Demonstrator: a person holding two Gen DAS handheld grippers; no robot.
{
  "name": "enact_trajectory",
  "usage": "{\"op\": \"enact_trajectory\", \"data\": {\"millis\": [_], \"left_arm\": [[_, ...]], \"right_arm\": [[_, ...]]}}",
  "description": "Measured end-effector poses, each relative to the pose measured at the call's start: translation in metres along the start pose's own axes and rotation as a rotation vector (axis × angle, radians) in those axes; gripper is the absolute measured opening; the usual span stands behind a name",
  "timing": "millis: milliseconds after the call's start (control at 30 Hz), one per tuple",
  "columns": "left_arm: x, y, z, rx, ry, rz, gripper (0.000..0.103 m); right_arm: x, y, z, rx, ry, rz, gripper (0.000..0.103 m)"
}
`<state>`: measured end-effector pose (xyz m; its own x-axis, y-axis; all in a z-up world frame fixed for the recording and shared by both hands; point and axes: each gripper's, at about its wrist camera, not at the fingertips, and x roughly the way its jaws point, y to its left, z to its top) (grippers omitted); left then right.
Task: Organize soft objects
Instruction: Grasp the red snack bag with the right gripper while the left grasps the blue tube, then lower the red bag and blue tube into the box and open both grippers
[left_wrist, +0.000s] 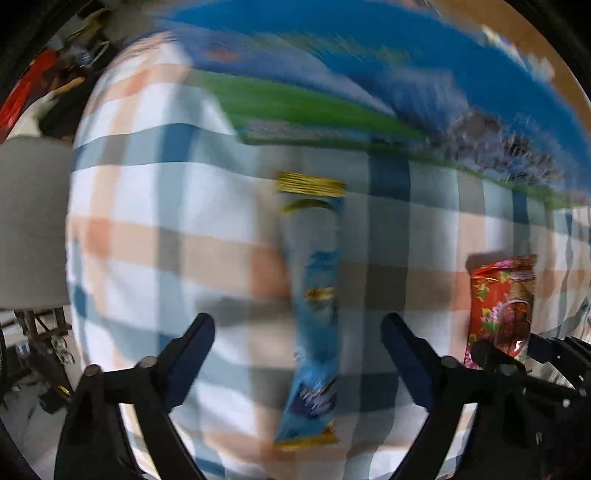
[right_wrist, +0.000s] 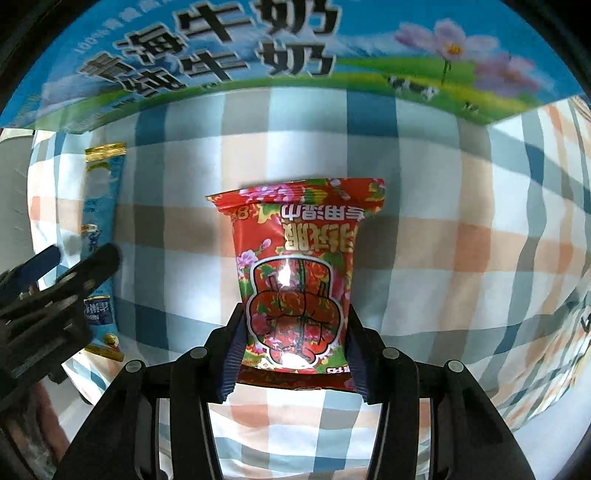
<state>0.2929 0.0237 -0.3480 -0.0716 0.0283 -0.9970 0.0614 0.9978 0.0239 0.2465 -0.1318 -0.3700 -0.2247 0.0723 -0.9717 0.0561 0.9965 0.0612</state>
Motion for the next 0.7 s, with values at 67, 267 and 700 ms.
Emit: {"op": "enact_trajectory", "data": {"millis": [67, 267, 700], "left_arm": [[0.014, -0.008, 0.003, 0.03, 0.038, 0.023, 0.067], [0.007, -0.008, -0.008, 0.027, -0.006, 0.046, 0.025], [-0.084, -0.017, -0.054, -0.01, -0.132, -0.115, 0.015]], "right_arm": [[0.007, -0.003, 0.007, 0.005, 0.003, -0.013, 0.052], [0.012, 0.004, 0.001, -0.002, -0.01, -0.026, 0.05], [-0.042, -0.006, -0.043, -0.015, -0.099, 0.121, 0.048]]}}
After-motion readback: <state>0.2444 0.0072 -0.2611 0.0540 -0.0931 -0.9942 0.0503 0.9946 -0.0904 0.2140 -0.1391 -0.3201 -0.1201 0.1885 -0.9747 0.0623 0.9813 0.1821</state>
